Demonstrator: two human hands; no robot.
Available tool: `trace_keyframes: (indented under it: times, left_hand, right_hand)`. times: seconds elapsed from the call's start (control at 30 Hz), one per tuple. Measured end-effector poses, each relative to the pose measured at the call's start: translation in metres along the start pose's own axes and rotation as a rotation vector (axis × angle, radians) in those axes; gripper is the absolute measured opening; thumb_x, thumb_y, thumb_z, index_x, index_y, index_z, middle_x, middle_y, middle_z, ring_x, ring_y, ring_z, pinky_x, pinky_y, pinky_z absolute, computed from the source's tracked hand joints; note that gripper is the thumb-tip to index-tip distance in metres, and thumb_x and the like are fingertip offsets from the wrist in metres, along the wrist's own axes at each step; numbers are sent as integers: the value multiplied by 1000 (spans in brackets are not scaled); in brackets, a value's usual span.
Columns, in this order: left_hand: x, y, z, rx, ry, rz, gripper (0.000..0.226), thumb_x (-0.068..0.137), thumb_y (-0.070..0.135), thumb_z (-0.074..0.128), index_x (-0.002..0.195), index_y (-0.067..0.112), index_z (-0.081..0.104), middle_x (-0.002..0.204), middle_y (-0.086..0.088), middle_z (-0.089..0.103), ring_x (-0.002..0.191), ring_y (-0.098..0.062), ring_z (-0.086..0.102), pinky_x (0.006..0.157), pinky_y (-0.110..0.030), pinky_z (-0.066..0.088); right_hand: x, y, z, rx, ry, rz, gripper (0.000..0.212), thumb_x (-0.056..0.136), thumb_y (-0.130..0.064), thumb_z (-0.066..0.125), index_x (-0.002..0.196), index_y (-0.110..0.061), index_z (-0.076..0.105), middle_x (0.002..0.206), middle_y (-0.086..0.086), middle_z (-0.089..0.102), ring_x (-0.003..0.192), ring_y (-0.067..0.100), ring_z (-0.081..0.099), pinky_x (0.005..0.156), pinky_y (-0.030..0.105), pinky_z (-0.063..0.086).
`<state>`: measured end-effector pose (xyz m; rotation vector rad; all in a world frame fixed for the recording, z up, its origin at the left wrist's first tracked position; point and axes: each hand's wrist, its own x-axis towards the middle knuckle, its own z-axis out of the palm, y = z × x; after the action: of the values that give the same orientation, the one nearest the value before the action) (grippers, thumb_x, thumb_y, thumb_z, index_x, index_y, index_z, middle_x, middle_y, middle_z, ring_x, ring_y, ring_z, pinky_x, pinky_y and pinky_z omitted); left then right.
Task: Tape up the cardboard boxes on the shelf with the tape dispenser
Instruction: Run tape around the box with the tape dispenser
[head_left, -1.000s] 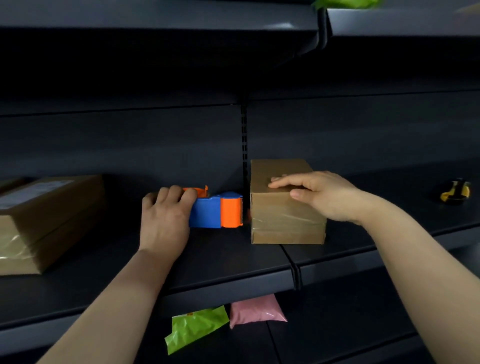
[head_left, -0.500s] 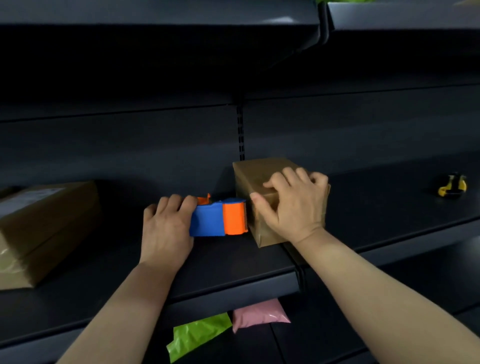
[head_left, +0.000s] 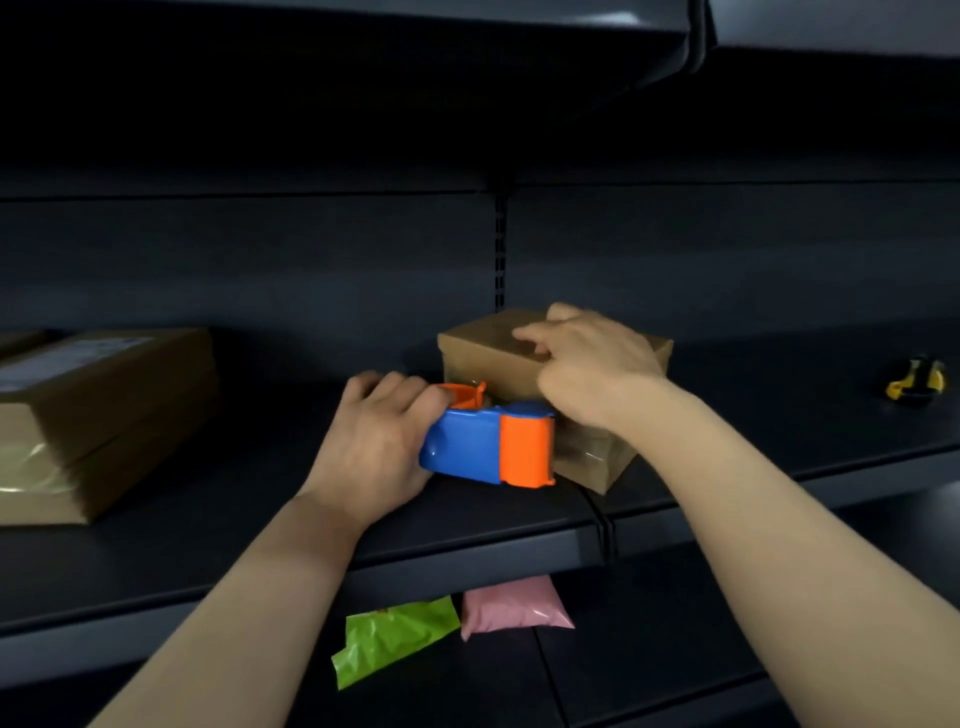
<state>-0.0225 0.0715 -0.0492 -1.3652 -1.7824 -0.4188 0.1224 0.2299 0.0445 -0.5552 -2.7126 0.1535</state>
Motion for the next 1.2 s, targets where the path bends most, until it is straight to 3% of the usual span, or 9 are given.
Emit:
trace_keyframes:
  times: [0.07,0.13,0.27,0.37,0.57,0.93,1.1,1.2]
  left_hand:
    - [-1,1,-2,24,13,13,47,60,17,76,102,20,57,85,0,61,83,-25,57,84,-41,37]
    - [-3,1,-4,40,5,18,45,62,18,77,105,21,61,85,2,61,83,-25,58,84,-41,37]
    - [-4,-2,-5,37,0,-26,45,64,17,77,107,21,67,87,3,61,84,-24,58,86,-42,37]
    - [-4,-8,-3,63,-22,-53,45,65,19,71,109,24,65,90,3,61,87,-24,58,89,-43,35]
    - [-22,-47,-13,254,-132,-299,69,40,-2,80,104,13,59,93,-12,58,90,-36,56,87,-53,37]
    - [-20,-43,-10,331,-71,-295,67,43,-6,77,105,13,57,91,-14,56,89,-37,55,85,-52,36]
    - [-5,-31,5,361,-93,-330,49,59,-4,73,104,12,60,90,-14,57,87,-36,55,81,-52,37]
    - [-1,-25,11,341,-95,-326,52,54,-7,72,102,9,60,86,-15,56,83,-37,56,76,-52,41]
  right_hand:
    - [1,-1,10,-71,84,-34,46,94,-30,45,140,-31,49,122,-4,45,118,18,42,96,38,37]
    - [1,0,19,-128,132,-50,41,101,-42,38,139,-32,50,129,-3,44,120,19,40,97,38,36]
    - [1,6,18,-122,44,-18,41,105,-33,30,146,-37,38,154,-9,36,136,21,39,103,36,35]
    - [-5,6,14,-152,40,-26,46,104,-23,35,146,-42,34,152,-10,39,133,22,43,99,34,39]
    - [-38,50,3,-70,126,-7,48,103,-16,37,139,-48,44,145,-23,43,129,13,48,99,29,43]
    - [-42,59,7,4,212,-34,41,104,-21,38,134,-45,52,140,-25,48,127,5,48,92,21,39]
    - [-38,64,4,43,171,-68,41,103,-17,39,132,-42,55,138,-25,50,128,2,48,99,23,41]
    - [-37,68,2,87,130,-70,41,103,-17,41,129,-45,57,135,-28,51,127,3,48,99,26,43]
